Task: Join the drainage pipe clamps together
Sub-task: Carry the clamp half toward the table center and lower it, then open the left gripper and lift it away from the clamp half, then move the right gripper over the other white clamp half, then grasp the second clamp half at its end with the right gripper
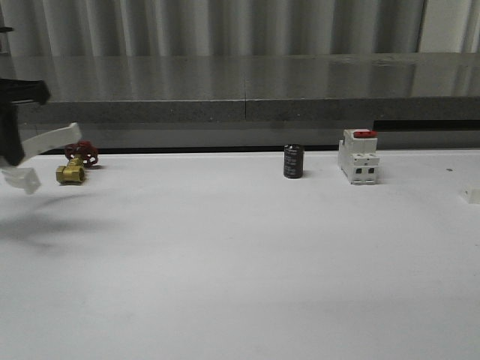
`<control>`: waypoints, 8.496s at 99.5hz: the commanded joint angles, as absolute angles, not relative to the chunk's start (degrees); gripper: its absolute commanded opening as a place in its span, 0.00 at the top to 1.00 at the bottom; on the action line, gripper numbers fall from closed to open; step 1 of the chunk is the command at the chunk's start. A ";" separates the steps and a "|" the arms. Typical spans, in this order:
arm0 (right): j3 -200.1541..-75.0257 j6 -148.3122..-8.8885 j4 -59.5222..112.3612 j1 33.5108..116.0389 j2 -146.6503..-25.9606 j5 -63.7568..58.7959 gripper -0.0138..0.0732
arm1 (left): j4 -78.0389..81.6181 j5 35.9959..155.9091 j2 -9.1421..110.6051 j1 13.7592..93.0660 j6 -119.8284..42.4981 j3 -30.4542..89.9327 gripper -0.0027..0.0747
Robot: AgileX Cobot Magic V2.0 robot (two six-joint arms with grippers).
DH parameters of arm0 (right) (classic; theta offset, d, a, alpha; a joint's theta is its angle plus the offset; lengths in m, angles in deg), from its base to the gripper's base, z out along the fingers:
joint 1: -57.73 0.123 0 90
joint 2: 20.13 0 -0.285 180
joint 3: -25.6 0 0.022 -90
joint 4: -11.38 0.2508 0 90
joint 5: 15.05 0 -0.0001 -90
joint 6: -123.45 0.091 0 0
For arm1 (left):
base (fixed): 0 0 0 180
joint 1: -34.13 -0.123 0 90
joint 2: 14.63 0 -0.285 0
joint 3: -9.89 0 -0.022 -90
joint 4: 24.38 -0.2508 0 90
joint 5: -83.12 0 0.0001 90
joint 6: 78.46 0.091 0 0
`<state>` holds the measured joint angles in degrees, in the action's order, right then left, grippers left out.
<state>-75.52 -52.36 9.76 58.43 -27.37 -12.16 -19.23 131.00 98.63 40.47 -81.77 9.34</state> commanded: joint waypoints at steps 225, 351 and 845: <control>-76.67 -52.46 9.80 58.12 -26.52 -16.99 0.92 | -32.20 115.97 91.80 56.49 -100.59 7.37 0.34; -76.67 -52.46 9.80 58.12 -26.52 -16.99 0.92 | -37.13 110.03 19.85 44.72 -100.47 61.58 0.64; -155.51 -59.04 17.33 62.36 -131.88 29.40 0.79 | -37.99 111.01 19.34 44.72 -100.47 61.84 0.99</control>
<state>-152.65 -61.94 16.79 58.02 -135.75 29.53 -37.62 114.47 19.14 44.74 -100.05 63.40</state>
